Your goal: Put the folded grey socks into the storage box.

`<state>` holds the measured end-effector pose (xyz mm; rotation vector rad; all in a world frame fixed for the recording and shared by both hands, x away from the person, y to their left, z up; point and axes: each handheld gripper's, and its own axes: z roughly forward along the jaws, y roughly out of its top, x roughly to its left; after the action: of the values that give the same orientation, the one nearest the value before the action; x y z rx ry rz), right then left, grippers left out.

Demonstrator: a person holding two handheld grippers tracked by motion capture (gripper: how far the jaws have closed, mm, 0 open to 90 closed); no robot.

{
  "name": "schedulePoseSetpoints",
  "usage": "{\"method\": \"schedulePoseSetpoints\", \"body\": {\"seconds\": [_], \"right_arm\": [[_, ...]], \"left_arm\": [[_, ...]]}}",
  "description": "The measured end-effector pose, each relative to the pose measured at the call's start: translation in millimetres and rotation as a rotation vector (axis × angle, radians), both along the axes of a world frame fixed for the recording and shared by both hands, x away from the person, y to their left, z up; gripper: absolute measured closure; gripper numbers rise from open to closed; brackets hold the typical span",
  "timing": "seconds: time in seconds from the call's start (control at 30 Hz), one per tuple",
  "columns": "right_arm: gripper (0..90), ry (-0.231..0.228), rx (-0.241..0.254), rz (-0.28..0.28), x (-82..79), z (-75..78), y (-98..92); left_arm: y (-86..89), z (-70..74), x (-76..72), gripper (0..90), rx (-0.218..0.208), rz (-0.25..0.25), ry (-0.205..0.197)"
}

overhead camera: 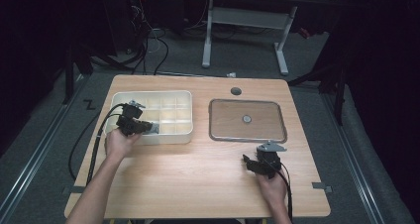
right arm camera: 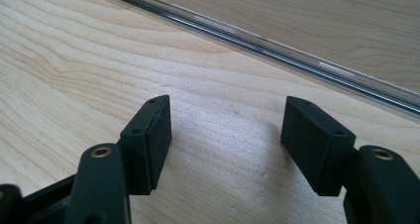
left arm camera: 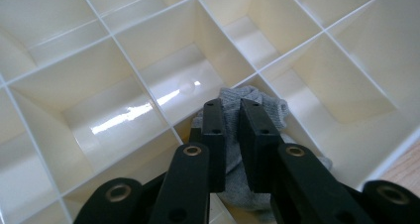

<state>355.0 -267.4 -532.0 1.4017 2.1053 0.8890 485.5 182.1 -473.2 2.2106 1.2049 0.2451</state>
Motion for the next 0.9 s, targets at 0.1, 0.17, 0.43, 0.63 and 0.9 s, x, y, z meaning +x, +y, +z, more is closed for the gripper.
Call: {"method": "schedulePoseSetpoints", "body": {"seconds": [0.1,0.17,0.43,0.63,0.9], "right_arm": [[36.9,0.0,0.0,0.0,0.0,0.0,0.0],[36.8,0.0,0.0,0.0,0.0,0.0,0.0],[36.8,0.0,0.0,0.0,0.0,0.0,0.0],[36.9,0.0,0.0,0.0,0.0,0.0,0.0],[36.9,0.0,0.0,0.0,0.0,0.0,0.0]], "left_arm": [[0.5,-2.6,1.6,82.4,-0.003,0.005,0.01],[0.6,-2.3,1.2,82.2,-0.004,0.007,0.007],[8.8,2.7,-4.3,67.3,-0.068,0.036,-0.021],[12.8,13.1,-10.2,60.3,-0.1,0.059,-0.062],[16.7,26.9,-20.4,52.9,-0.143,0.082,-0.106]]}}
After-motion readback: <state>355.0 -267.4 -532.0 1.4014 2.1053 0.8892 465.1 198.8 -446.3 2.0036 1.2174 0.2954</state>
